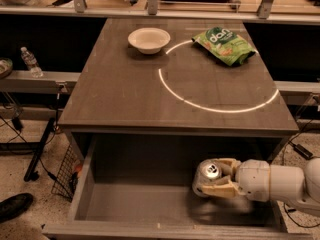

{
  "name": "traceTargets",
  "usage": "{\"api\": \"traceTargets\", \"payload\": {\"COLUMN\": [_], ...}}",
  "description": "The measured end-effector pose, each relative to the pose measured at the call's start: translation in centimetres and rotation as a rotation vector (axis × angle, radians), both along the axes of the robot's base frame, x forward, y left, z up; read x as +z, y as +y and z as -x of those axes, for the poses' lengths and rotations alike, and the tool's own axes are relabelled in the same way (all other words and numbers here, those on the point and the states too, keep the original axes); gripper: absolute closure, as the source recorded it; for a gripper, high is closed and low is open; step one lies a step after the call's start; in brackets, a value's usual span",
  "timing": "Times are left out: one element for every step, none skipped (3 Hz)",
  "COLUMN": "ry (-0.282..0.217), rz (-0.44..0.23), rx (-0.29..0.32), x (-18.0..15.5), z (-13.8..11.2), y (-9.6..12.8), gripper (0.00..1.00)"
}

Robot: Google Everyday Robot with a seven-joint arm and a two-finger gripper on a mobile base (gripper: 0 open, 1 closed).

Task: Place 7up can into top drawer

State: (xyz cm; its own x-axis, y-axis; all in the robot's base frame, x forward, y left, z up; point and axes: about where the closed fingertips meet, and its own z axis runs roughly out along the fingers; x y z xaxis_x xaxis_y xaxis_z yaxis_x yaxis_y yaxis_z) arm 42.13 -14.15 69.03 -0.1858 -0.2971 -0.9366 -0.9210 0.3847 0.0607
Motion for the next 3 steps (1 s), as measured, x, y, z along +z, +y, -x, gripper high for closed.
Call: {"api": "traceTargets", "payload": {"ry": [-0.007, -0.01, -0.008], "rz": [0.005, -0.001, -0.003], "rx": [-0.015, -0.022, -0.024], "x": [-0.39, -0.45, -0.41], "z": [-0.87, -1.35, -1.4], "y": [0.45, 0.84, 0.88], "gripper": [0.28, 0.04, 0.0]}}
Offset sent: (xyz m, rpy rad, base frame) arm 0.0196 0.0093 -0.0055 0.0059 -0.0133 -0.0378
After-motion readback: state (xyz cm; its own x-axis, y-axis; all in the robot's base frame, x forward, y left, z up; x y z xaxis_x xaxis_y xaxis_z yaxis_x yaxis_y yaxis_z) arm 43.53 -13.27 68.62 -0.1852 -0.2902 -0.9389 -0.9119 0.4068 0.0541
